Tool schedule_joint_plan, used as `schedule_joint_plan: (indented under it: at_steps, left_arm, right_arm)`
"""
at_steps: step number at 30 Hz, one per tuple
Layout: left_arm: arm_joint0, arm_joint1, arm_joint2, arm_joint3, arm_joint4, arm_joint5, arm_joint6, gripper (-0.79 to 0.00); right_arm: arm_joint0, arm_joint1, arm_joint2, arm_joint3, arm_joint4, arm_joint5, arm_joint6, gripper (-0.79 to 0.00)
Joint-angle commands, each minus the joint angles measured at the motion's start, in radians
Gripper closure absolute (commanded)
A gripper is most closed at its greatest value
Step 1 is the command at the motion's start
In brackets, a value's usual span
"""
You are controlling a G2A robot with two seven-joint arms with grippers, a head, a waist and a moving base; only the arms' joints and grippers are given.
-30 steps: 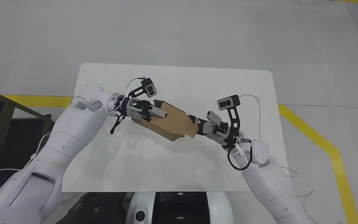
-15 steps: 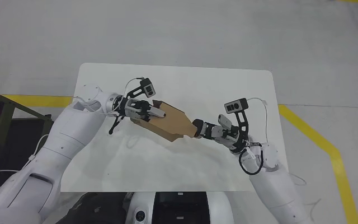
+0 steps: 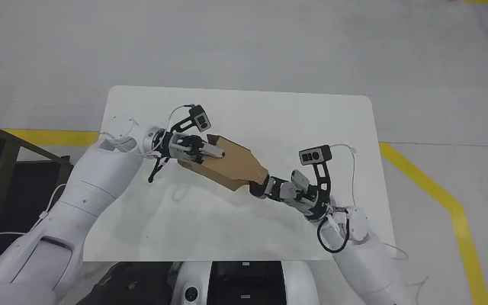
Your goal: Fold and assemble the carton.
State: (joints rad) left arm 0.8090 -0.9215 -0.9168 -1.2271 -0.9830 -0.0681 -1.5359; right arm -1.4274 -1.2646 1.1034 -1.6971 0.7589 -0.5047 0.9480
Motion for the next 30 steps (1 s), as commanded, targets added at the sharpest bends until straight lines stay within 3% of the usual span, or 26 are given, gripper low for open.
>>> schedule_joint_plan:
  at_steps: [1, 11, 30]
  left_arm:
    - [0.001, -0.001, -0.001, 0.001, -0.002, 0.0, 0.0, 0.0]
    - [0.005, -0.005, -0.007, 0.002, -0.006, -0.001, 0.0, 0.0]
    - [0.008, -0.008, -0.007, -0.01, 0.005, 0.0, 0.0, 0.0]
  right_arm:
    - [-0.004, -0.003, -0.008, -0.006, -0.031, -0.035, -0.026, -0.785]
    - [0.008, -0.01, -0.026, -0.007, -0.079, -0.077, -0.094, -0.785]
    - [0.058, -0.025, -0.086, 0.037, -0.07, -0.066, -0.087, -0.785]
